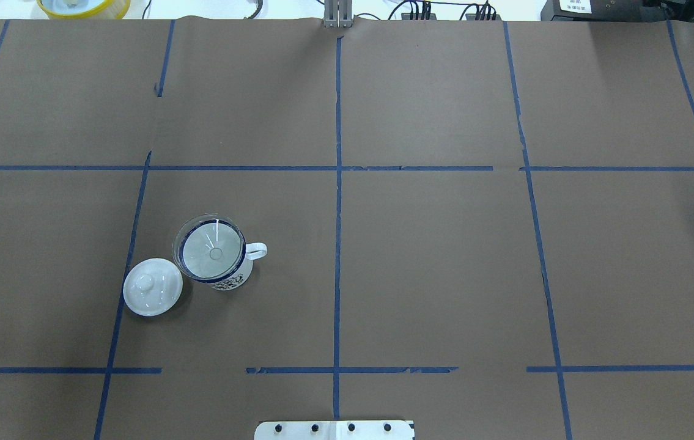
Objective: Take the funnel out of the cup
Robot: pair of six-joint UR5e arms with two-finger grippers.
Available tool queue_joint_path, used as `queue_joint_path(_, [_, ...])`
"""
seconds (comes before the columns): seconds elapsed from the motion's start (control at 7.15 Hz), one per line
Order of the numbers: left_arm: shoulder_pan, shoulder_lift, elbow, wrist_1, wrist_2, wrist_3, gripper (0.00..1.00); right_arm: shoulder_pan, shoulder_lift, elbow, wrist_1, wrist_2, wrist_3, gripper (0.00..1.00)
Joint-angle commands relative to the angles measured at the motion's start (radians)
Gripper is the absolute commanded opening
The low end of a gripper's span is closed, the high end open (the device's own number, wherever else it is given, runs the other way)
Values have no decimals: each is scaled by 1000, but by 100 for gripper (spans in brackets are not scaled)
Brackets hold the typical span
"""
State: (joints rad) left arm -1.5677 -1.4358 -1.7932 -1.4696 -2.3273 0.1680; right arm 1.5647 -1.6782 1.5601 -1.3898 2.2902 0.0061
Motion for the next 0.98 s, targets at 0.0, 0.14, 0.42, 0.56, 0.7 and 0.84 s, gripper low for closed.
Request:
queue_joint_path(0.0, [0, 5, -2, 0, -1, 5, 100, 0, 0, 0, 0, 0, 0, 100])
queue_joint_path(0.14, [0, 2, -3, -1, -1, 4, 100, 0, 0, 0, 0, 0, 0, 100])
queue_joint_path(0.42, [11, -30, -66, -3, -16, -2, 100, 0, 0, 0, 0, 0, 0, 100])
queue_joint_path(0.56, [23, -117, -64, 5, -88, -4, 100, 0, 0, 0, 0, 0, 0, 100])
queue_joint_path(0.7, [29, -179, -57, -14, -92, -7, 100, 0, 0, 0, 0, 0, 0, 100])
queue_joint_path(0.84, [29, -265, -8, -18, -89, -93, 100, 0, 0, 0, 0, 0, 0, 100])
